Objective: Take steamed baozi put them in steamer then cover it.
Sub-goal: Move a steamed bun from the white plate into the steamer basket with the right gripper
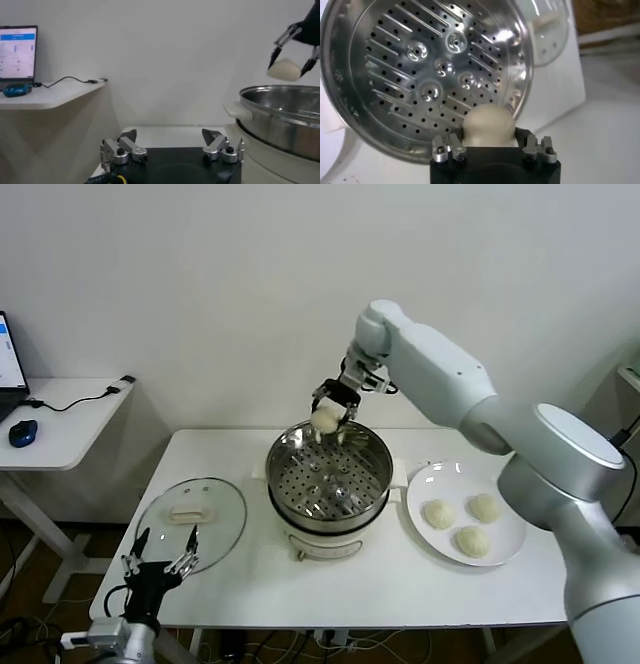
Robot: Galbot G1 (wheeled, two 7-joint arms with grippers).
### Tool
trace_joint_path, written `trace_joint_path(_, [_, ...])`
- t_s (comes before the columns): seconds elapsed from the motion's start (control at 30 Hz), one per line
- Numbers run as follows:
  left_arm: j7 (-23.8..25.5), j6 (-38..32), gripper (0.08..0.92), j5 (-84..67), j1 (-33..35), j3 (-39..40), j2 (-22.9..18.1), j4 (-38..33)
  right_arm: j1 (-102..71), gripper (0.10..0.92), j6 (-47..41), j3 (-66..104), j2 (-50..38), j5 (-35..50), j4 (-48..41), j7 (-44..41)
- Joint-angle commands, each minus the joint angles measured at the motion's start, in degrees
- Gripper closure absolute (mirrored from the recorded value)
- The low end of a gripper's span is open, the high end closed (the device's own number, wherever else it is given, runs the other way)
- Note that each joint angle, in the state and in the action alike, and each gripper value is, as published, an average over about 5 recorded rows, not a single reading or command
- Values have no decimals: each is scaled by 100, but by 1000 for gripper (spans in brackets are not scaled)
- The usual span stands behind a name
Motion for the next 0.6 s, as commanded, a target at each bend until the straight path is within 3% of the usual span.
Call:
trace_joint_path(0.03, [-14,7,177,-15,-3,3,-21,16,-358,347,499,-5,156,-672,-24,165])
trace_joint_path(0.6, [-4,-2,177,-32,-25,34,-14,59,-710,336,499,276,236,-1405,-141,516])
